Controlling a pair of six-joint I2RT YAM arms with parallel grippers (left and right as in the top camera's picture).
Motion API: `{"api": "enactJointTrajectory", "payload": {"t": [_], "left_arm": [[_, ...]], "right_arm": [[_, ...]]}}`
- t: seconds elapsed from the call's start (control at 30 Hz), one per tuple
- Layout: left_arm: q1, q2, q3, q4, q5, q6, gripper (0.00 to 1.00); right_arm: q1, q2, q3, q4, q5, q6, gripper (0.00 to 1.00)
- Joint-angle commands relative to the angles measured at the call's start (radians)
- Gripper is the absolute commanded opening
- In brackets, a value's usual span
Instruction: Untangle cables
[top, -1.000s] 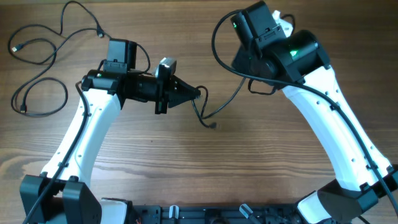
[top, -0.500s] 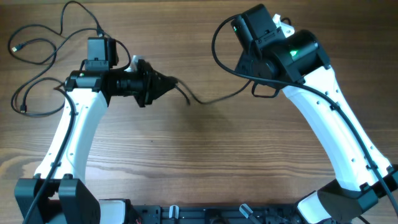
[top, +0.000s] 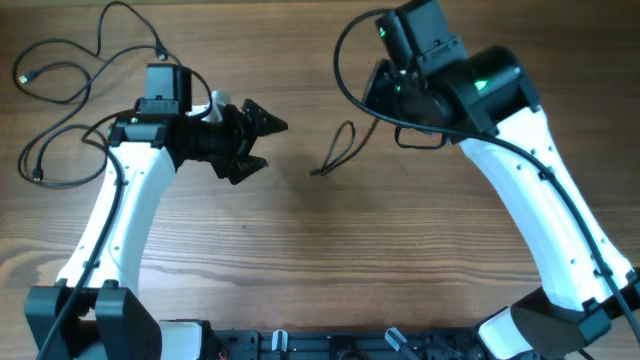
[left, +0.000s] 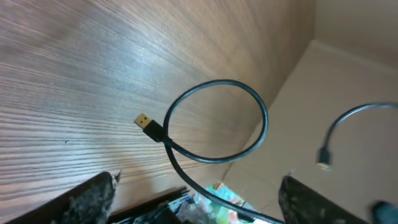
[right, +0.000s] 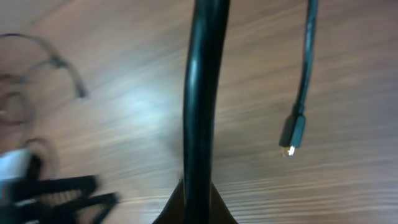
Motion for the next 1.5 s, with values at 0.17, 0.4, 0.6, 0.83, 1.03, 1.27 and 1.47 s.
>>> {"api": "enactJointTrajectory", "payload": {"t": [0.17,0.4,0.6,0.83,1.03,1.27,1.47], "left_arm": [[-0.150,-0.013,0.001,0.003,-0.091,0.127,0.79],[-0.223,-0.013,0.001,0.002,-0.268,0.127,0.73],[-0.241,-0.013,0.001,0.003,-0.435,0.128,0.70],[-0.232,-0.013,0.001,-0.006,-0.587,0.127,0.70],[-0.122,-0.013,0.001,-0.066,-0.549,0.059,0.66],[-0.060,-0.012,0.001,-0.075,-0.465,0.123,0.60],[-0.060,-0.011,0.001,-0.163,-0.922,0.096,0.53]], "right_arm": [[-0.010,-0.003,0.028,0.076,-0.218,0.134,0.04],[-0.010,-0.003,0.028,0.113,-0.339,0.133,0.04],[-0.010,-0.003,0.028,0.111,-0.451,0.081,0.04],[-0.014,-0.026,0.028,0.101,-0.465,0.079,0.04],[-0.048,-0.085,0.028,0.105,-0.425,-0.008,0.04],[-0.048,-0.088,0.028,0.100,-0.437,-0.030,0.04],[-0.068,-0.117,0.028,0.105,-0.433,-0.050,0.04]]}}
